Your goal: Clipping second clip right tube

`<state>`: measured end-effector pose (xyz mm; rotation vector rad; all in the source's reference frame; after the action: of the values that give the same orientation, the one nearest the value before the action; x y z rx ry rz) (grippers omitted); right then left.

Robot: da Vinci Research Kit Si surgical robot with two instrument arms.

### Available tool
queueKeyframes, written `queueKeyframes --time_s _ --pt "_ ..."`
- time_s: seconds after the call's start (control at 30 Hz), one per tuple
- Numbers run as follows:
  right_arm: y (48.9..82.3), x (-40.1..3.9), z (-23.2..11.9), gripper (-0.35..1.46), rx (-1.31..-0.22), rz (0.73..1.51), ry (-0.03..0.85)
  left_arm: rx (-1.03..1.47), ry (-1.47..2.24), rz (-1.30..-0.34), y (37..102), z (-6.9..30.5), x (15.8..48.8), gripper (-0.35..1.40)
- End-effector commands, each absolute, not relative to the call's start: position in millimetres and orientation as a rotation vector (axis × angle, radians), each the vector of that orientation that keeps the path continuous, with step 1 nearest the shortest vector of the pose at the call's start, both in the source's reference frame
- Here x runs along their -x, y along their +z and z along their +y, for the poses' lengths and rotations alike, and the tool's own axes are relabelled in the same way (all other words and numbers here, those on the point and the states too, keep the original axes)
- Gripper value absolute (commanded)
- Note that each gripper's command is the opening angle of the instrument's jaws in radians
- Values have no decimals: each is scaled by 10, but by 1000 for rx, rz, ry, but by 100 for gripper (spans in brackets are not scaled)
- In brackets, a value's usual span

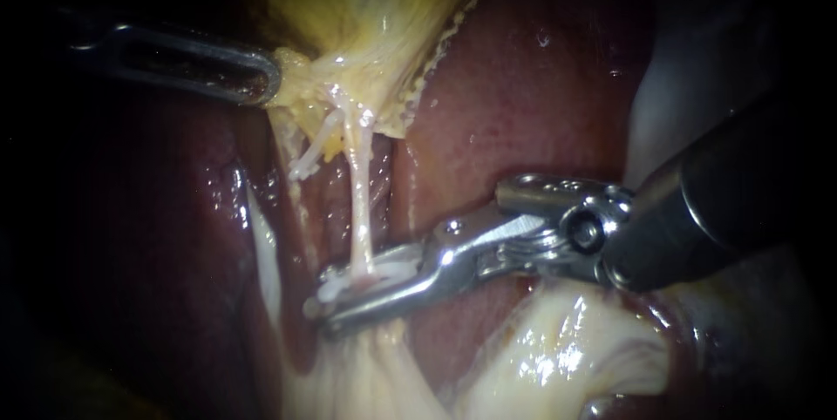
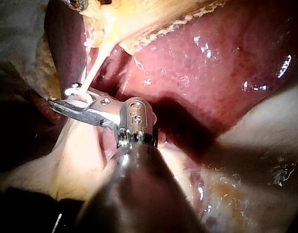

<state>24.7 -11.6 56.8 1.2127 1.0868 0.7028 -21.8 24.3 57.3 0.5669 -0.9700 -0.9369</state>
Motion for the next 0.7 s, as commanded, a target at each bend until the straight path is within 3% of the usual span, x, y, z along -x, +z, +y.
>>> queueKeyframes --time_s 0.03,0.47,0.6,0.7 --pt "569 -247 -116 22 -1212 1087 703 -566 -938 -969 574 243 218 -35" --pt "574 -253 -112 11 -1216 1083 718 -567 -938 -969 574 244 218 -35" --pt "574 -252 -112 0 -1216 1083 718 -566 -938 -969 575 244 218 -35" --pt "575 -250 -112 -20 -1217 1082 717 -566 -938 -969 575 244 218 -35"
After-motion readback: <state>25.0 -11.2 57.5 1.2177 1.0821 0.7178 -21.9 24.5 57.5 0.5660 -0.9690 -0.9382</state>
